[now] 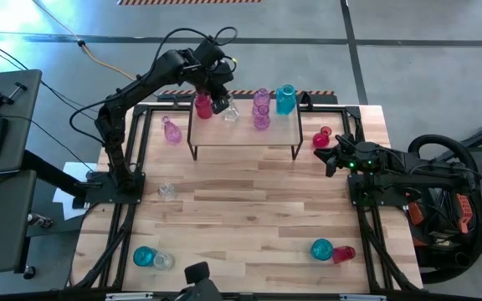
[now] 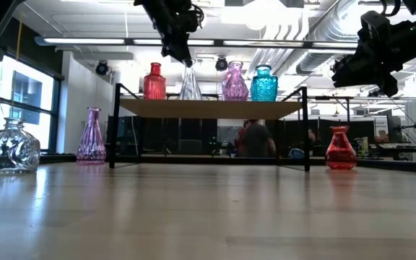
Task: Sort vases onto shelf
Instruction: Put the bottom right transparent vase on the shelf
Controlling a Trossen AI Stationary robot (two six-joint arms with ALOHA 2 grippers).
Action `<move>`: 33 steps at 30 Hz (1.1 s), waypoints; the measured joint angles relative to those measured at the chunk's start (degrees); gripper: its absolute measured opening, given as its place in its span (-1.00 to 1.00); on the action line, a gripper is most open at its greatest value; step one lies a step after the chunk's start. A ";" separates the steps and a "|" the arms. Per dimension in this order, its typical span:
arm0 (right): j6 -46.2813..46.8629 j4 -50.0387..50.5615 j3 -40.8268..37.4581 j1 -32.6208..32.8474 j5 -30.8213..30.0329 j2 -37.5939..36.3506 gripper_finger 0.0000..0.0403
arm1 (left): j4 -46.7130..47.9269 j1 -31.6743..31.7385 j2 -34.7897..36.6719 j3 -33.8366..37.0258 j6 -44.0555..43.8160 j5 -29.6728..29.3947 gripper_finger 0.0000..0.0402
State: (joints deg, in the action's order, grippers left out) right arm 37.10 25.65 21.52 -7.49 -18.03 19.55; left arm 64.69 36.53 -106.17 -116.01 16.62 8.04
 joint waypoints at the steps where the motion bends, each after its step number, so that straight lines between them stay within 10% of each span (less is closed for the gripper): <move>1: -0.02 0.00 0.00 0.01 0.01 0.00 -0.69 | -0.44 0.00 -0.03 0.00 -0.01 -0.03 -0.77; 33: 0.00 0.00 0.00 0.01 0.01 0.00 -0.69 | -1.71 0.00 -0.07 0.02 -0.41 -0.84 -0.52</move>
State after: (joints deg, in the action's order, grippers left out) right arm 37.10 25.65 21.52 -7.49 -18.02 19.55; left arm 62.98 36.53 -106.24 -115.98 16.21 7.20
